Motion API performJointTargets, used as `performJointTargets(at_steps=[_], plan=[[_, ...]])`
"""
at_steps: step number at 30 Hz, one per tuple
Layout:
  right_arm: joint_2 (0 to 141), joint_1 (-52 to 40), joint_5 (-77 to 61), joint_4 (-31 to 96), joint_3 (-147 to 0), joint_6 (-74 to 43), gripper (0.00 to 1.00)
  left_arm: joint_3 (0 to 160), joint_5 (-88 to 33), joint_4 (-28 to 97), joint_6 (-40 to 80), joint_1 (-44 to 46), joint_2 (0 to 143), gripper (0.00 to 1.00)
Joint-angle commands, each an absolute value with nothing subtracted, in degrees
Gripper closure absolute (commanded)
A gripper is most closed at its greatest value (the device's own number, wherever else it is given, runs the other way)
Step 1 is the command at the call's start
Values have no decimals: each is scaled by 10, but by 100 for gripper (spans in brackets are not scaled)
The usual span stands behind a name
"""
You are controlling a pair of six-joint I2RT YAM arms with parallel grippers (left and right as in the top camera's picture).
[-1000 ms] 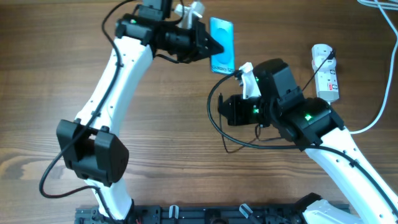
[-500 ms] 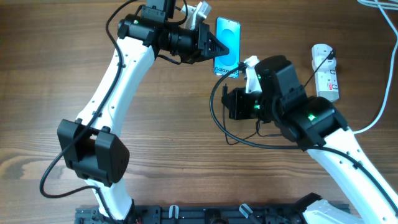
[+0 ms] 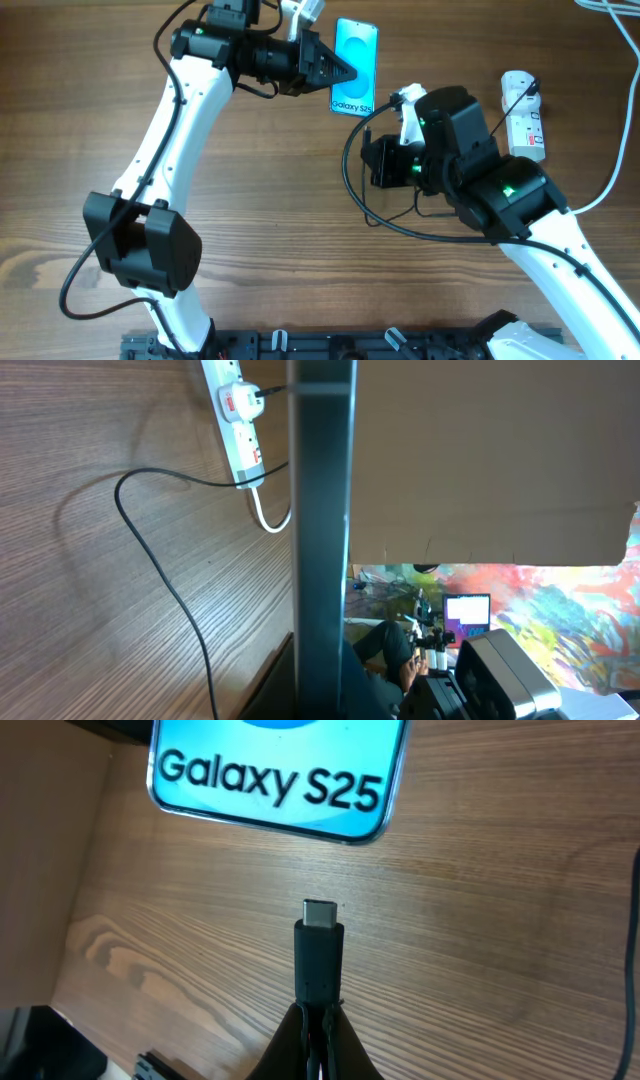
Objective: Plug charger to phone and switch on socket
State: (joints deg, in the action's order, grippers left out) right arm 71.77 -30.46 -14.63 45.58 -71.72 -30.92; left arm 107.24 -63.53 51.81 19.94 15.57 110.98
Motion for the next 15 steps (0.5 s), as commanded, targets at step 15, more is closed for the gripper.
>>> performJointTargets(at_steps=[15], plan=[[755,-304,-204,435,-733,-330,95,1076,-644,523,151,179,1091,96]])
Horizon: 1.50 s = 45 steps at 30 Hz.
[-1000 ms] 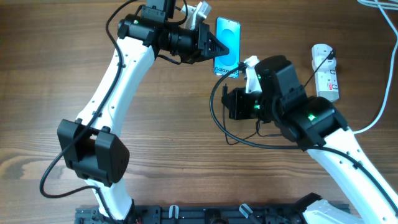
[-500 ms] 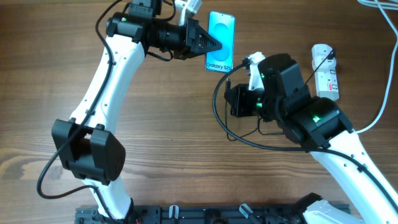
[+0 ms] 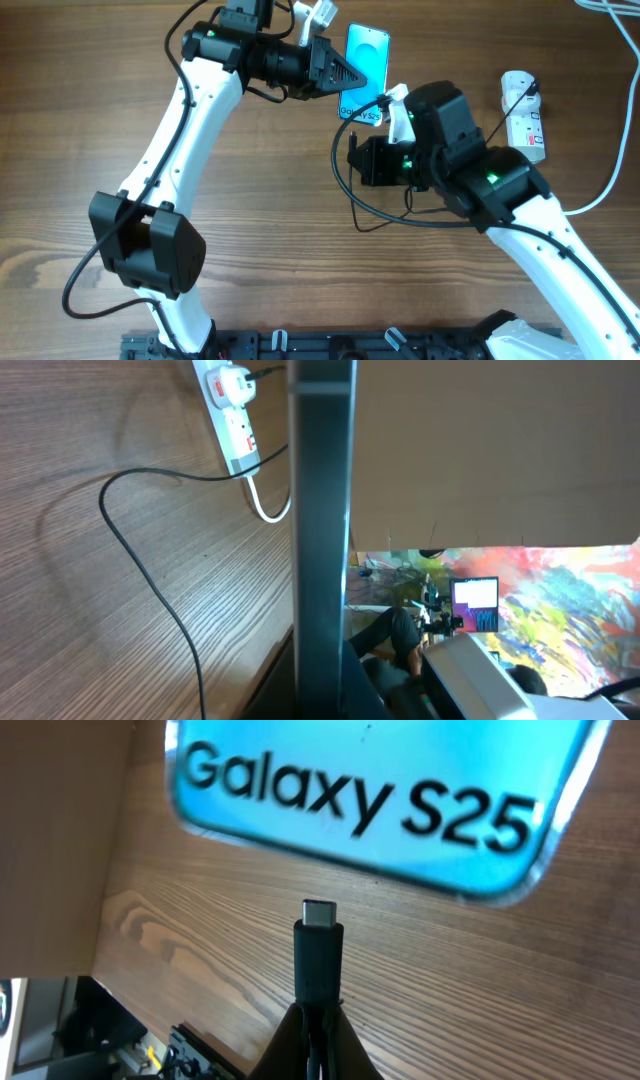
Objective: Plug charger to phone and switch on socket
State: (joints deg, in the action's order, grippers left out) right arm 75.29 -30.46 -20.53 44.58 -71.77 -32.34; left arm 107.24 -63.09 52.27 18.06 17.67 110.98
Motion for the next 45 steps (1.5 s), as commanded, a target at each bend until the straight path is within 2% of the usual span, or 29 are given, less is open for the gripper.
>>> performJointTargets(at_steps=[1,8,45], plan=[[755,-304,-204,434,-733,-330,95,1076,-644,526,143,179,1091,96],[755,-304,-195,449,-733,-317,95,1076,-597,535,137,178,1091,96],[755,-304,-161,440,-733,-285,95,1076,-623,536,139,179,1091,96]])
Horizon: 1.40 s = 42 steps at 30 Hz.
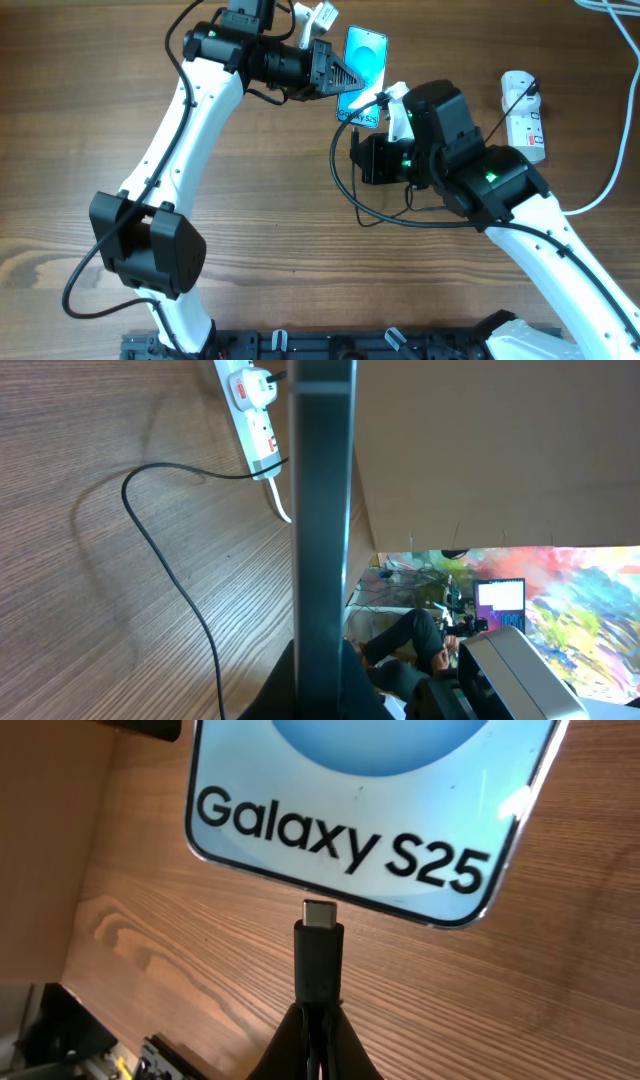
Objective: Plug charger to phone and switch on socket
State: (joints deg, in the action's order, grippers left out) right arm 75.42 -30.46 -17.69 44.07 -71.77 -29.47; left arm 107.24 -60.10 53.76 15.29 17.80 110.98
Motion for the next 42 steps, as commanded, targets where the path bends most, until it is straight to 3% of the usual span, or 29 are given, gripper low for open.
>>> performJointTargets(at_steps=[1,42], plan=[[755,-304,-158,440,-733,-285,95,1076,-623,536,139,179,1091,96],[767,-304,-180,434,-733,-285,95,1076,-623,538,139,179,1091,96]])
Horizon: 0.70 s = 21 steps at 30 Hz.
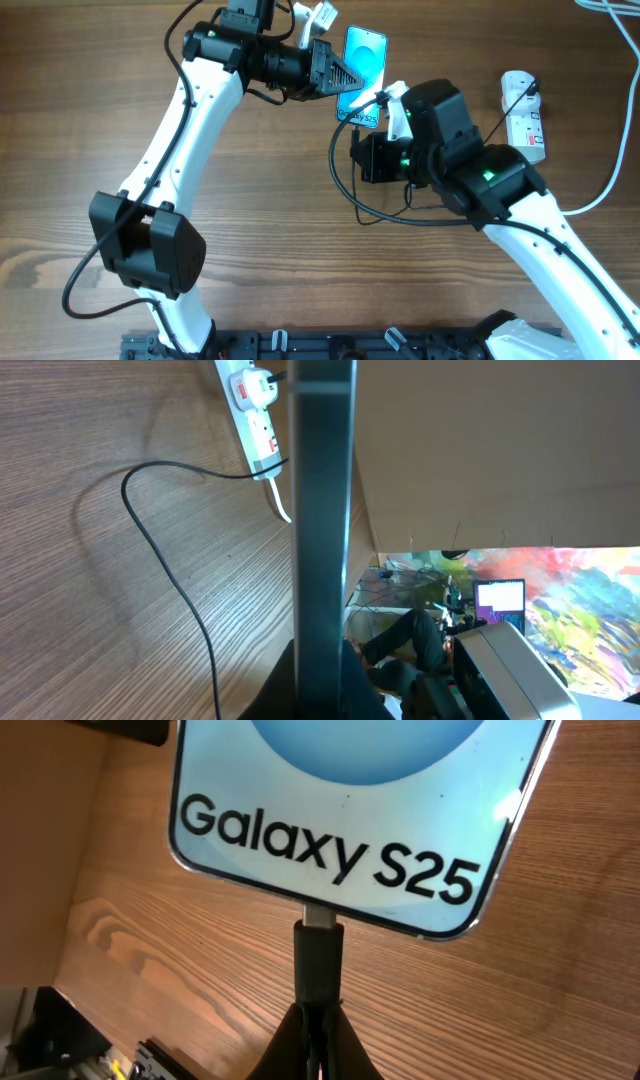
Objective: Plug charger to phone and switch on socket
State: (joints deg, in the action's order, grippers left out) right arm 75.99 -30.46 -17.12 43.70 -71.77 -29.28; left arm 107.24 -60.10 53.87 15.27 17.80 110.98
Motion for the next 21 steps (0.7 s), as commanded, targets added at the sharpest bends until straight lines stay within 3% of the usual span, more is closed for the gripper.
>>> performJointTargets(at_steps=[1,21], plan=[[767,-304,-180,434,-733,-285,95,1076,-623,538,139,179,1091,96],[767,-304,-178,435,-733,-285,95,1076,-602,538,139,179,1091,96]])
